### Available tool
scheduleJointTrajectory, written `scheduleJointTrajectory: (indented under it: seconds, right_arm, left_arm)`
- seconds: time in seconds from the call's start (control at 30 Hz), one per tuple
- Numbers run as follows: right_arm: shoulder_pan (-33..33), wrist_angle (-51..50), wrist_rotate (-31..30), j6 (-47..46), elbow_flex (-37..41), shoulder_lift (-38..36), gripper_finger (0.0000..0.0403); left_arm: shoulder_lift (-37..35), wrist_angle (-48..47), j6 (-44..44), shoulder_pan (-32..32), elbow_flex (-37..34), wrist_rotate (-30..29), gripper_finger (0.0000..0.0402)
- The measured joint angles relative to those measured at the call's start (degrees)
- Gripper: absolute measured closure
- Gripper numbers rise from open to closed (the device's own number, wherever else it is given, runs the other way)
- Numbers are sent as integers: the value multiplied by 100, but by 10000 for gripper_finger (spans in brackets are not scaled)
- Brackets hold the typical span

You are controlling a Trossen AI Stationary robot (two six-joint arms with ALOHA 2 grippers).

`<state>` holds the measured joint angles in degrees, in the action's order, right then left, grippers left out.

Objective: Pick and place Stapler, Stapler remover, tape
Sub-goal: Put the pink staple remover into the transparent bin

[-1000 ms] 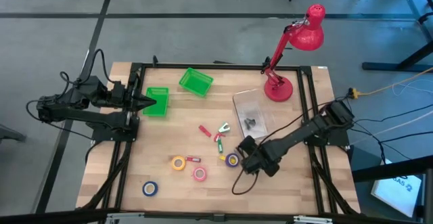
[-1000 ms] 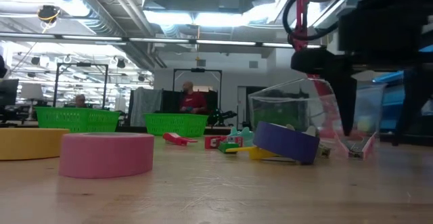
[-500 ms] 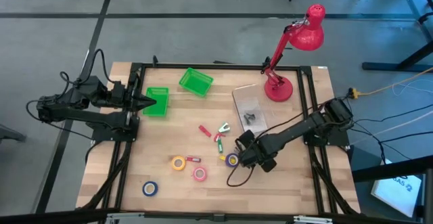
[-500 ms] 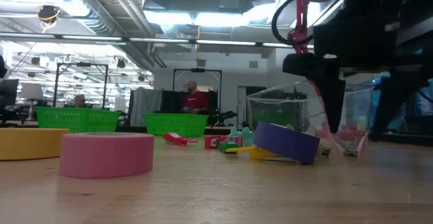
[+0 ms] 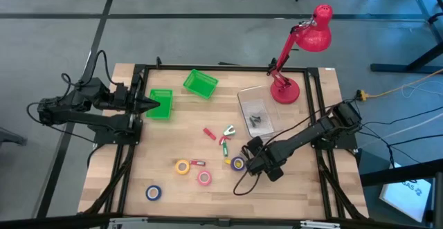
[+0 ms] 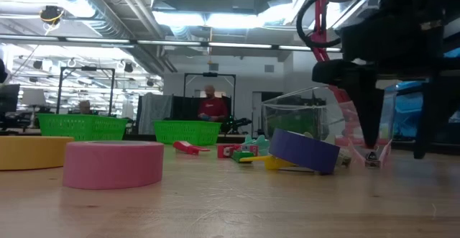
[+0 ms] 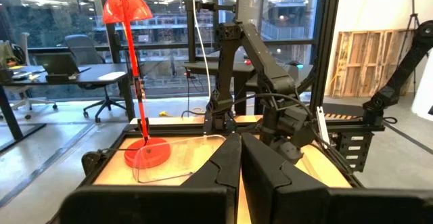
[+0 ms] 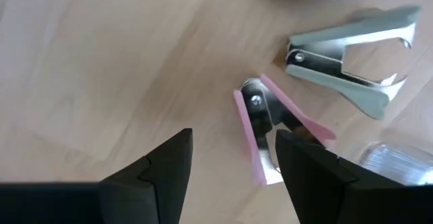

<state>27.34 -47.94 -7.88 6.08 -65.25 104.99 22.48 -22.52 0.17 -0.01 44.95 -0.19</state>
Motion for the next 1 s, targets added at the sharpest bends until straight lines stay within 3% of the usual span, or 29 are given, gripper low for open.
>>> scheduleJointTrajectory:
  seconds: [0.67, 1.0]
  right_arm:
    - [-1, 80, 26, -40, 2, 225, 193]
    - [-1, 36, -2, -446, 4, 225, 302]
  left_arm:
    - [-2, 0, 1, 0, 0, 2, 391]
    - [-2, 0, 1, -2, 0, 0, 395]
